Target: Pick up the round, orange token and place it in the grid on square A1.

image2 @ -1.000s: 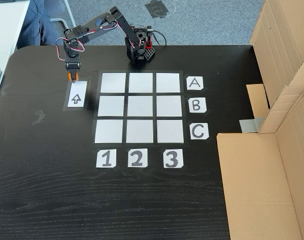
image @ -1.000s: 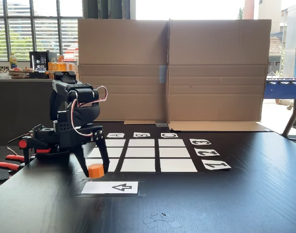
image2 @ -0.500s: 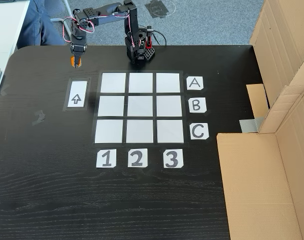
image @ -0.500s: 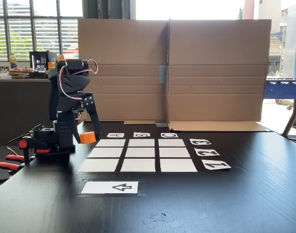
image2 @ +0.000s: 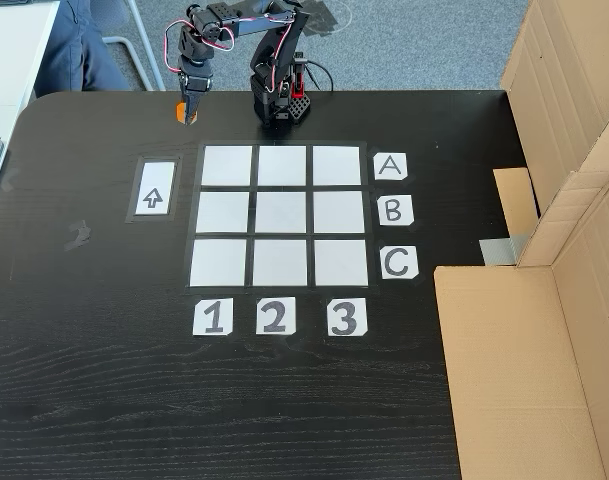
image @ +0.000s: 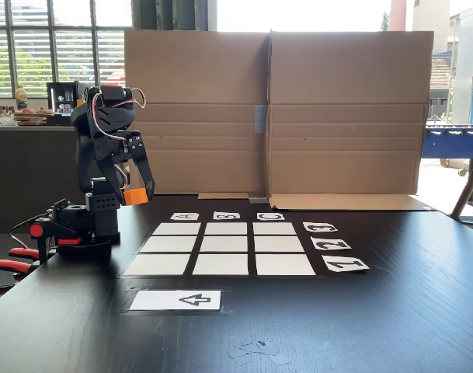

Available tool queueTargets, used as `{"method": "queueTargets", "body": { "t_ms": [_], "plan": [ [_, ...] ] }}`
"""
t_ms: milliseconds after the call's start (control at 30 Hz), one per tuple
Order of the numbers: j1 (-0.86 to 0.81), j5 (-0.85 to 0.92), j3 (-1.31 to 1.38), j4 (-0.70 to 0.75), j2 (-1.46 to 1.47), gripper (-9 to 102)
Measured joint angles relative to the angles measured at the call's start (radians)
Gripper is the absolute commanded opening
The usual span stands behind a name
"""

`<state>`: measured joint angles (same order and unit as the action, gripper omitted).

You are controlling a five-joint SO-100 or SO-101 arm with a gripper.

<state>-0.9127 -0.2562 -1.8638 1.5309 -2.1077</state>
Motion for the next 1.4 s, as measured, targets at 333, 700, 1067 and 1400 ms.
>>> {"method": "queueTargets", "body": {
  "t_ms": [333,700,1067,1400],
  "plan": [
    [0.063,0.006,-0.287,-0.054,-0.147,12],
    [0.094,0.006,-0.486,-0.247,-0.11,12],
    [0.17,0.009,-0.615,-0.4,-0.048,12],
    [0.19,0.009,-0.623,-0.48,0.046,12]
  ]
}}
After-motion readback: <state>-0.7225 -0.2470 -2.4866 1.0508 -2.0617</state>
